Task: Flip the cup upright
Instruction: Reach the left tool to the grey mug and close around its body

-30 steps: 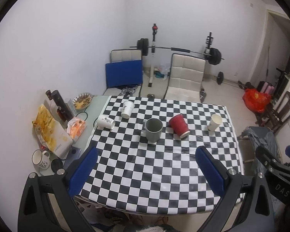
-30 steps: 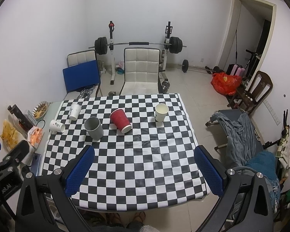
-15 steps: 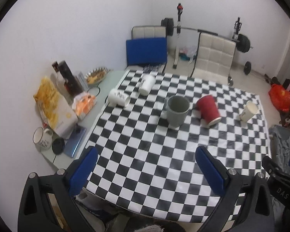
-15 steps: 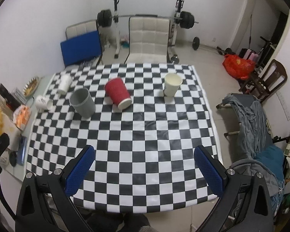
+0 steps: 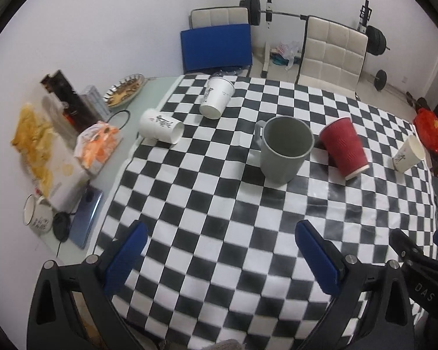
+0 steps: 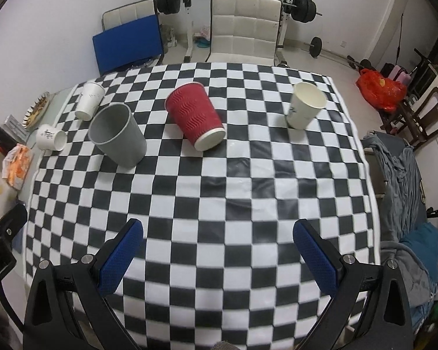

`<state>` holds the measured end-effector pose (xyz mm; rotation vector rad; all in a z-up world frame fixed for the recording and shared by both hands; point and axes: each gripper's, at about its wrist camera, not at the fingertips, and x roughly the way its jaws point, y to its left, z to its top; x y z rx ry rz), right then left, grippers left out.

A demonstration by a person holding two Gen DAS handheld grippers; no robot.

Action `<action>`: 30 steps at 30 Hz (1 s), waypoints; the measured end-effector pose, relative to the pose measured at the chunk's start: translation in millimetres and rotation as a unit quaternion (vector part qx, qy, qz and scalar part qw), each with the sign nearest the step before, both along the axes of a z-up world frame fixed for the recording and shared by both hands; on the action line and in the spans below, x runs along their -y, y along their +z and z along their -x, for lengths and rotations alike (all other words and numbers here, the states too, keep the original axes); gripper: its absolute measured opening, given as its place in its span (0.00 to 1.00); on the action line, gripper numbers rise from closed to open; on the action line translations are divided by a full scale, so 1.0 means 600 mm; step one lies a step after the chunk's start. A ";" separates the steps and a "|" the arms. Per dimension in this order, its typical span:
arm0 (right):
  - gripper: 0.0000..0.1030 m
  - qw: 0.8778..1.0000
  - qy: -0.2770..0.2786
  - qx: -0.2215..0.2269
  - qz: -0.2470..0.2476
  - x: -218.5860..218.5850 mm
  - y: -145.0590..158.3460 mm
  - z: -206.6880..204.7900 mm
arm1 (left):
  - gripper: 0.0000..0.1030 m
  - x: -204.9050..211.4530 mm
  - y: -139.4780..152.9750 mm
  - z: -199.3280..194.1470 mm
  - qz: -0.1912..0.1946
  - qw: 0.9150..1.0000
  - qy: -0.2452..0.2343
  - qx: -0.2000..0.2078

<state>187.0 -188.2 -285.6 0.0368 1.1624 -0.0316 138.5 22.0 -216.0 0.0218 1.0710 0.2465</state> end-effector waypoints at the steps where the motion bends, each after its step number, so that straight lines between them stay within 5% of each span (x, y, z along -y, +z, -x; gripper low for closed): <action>1: 1.00 1.000 0.000 -0.004 0.002 -0.007 -0.010 -0.012 | 1.00 -0.005 -0.011 -0.012 0.001 1.000 -0.002 -0.005; 16: 1.00 0.998 0.041 -0.053 0.002 -0.095 -0.107 -0.143 | 1.00 -0.029 -0.139 -0.136 0.026 0.995 -0.082 -0.046; 30: 1.00 0.997 0.005 -0.067 0.037 -0.064 -0.133 -0.204 | 1.00 0.002 -0.193 -0.213 0.063 0.984 -0.168 0.008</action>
